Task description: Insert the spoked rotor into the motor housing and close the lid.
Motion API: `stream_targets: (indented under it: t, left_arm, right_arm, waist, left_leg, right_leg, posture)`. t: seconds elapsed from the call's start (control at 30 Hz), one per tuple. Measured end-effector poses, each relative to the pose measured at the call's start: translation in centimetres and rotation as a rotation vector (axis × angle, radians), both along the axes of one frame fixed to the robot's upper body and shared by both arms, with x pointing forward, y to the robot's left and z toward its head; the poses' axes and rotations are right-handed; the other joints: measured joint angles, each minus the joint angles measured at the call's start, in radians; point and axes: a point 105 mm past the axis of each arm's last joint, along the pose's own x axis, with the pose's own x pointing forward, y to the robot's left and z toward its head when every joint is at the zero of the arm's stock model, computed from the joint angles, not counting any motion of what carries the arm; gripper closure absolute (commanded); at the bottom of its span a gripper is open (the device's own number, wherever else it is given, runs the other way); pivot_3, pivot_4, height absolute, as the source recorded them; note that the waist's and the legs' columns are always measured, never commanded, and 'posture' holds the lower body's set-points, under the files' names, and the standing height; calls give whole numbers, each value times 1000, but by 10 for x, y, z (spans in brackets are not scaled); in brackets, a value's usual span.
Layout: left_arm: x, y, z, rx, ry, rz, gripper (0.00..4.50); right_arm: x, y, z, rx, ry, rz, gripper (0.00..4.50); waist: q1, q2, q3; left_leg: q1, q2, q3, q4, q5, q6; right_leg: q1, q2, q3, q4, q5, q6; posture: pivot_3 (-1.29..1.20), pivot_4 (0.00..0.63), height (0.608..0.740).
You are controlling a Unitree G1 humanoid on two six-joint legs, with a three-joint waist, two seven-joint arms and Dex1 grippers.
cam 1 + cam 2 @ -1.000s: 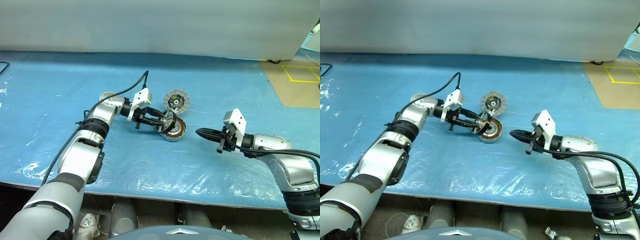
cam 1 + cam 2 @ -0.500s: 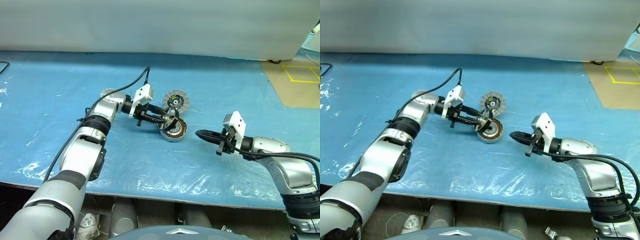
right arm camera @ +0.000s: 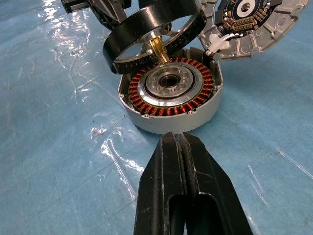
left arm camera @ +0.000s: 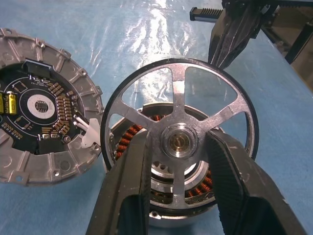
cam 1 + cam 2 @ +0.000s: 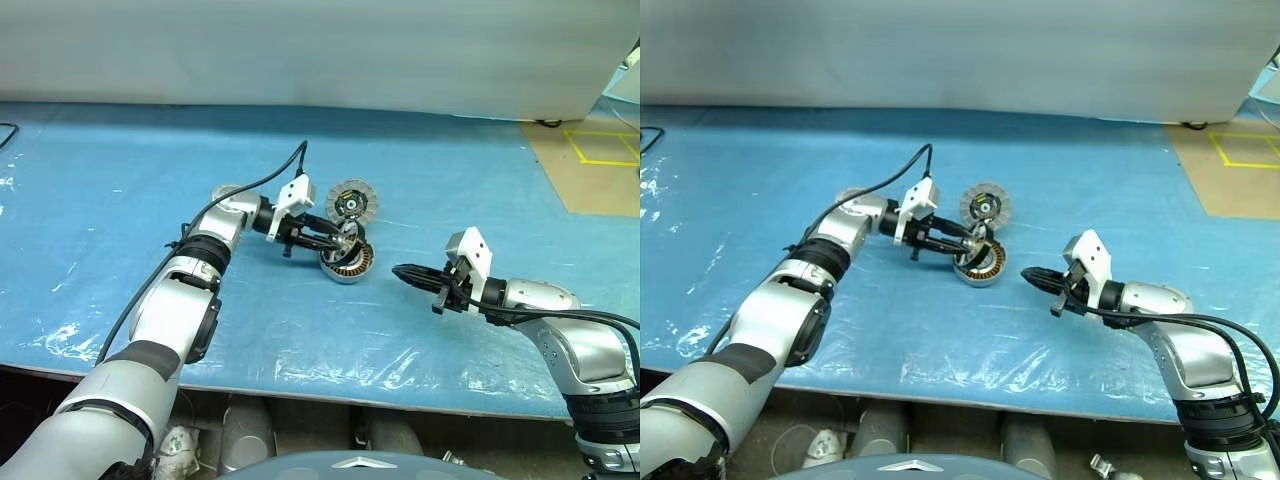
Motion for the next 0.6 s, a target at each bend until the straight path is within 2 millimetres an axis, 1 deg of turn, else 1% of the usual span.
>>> stream_targets:
  t: [0.53,0.57,0.6]
  left_arm:
    - [0,7,-2,62,-9,-11,3145]
    - [0,8,-3,67,-9,-10,2437]
    - [0,8,-3,75,-10,-10,2210]
  right_arm:
    - [5,3,6,-3,-18,1,4500]
    - [5,3,7,-4,-21,2,4500]
    - [6,4,7,-4,-23,3,4500]
  waist:
    - [-1,0,0]
    - [-2,0,0]
    - [-2,0,0]
  left_leg:
    - [1,0,0,0,0,0]
    - [1,0,0,0,0,0]
    - [0,0,0,0,0,0]
  right_leg:
    - [0,0,0,0,0,0]
    - [0,0,0,0,0,0]
    - [0,0,0,0,0,0]
  posture:
    - [0,150,740]
    - [0,150,740]
    - [0,150,740]
